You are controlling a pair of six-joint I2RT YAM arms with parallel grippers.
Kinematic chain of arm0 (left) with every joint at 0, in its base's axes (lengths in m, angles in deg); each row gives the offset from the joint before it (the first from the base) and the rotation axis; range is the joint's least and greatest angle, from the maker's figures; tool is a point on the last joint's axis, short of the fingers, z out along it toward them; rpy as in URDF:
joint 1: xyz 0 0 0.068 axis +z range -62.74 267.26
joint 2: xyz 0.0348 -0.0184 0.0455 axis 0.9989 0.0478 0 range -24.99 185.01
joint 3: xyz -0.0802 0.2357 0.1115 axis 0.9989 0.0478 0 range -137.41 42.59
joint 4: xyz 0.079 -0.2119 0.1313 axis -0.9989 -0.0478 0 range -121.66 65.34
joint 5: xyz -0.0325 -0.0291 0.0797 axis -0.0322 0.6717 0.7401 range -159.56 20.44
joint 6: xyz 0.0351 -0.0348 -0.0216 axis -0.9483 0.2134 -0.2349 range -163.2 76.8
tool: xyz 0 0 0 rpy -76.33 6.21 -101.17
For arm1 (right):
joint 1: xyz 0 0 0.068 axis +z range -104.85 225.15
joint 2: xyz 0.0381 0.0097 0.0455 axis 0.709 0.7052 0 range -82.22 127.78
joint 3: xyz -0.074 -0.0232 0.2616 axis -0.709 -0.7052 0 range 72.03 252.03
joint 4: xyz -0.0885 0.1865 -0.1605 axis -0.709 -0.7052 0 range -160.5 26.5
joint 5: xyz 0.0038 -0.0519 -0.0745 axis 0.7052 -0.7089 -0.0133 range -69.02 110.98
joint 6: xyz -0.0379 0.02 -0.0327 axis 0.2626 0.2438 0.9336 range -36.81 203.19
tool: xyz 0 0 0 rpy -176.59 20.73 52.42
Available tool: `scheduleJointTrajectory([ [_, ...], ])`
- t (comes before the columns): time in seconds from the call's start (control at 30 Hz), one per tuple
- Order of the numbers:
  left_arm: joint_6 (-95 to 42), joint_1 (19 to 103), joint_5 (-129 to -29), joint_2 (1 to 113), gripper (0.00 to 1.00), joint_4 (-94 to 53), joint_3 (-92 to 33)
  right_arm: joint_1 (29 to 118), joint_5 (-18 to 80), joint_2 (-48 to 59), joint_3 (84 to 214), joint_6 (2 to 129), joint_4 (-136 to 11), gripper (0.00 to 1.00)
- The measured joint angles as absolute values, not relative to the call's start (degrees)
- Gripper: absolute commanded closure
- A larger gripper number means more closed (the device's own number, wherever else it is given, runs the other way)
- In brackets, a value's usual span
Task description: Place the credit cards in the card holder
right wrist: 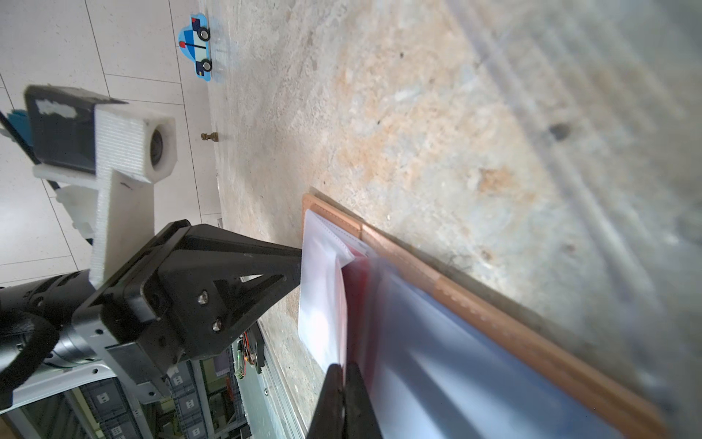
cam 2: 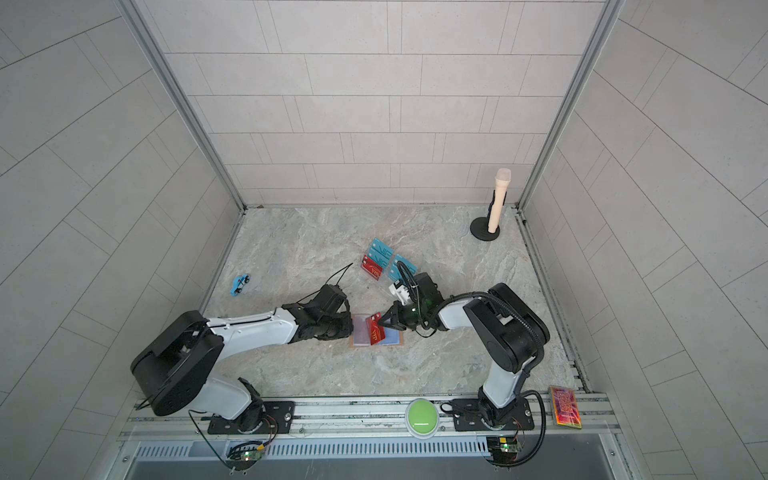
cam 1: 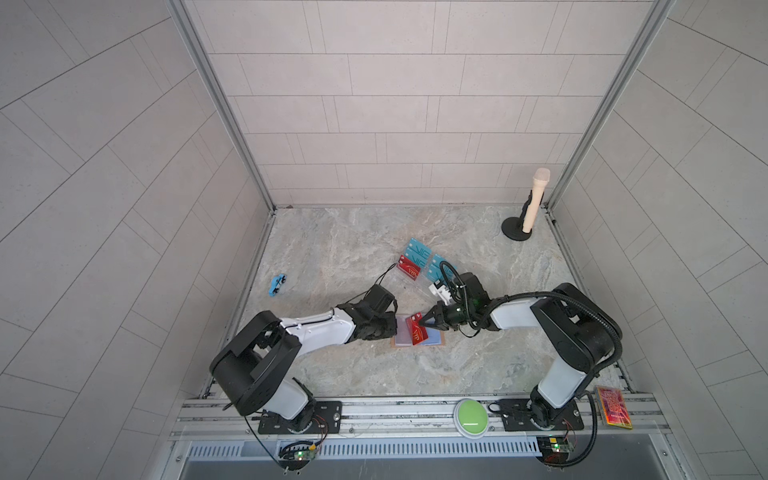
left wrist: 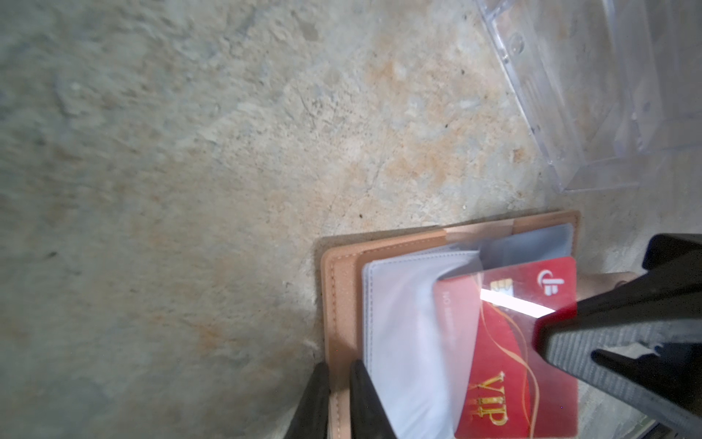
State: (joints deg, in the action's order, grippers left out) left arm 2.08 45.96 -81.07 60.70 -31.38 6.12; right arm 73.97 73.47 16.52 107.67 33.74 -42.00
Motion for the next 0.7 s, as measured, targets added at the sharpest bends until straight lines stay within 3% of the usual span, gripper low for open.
scheduleJointTrajectory([
  [0.7,1.77,45.96,-81.09,60.68,0.85,-31.56,6.10,73.58,72.38,16.49,102.08,31.25,-33.19,1.00],
])
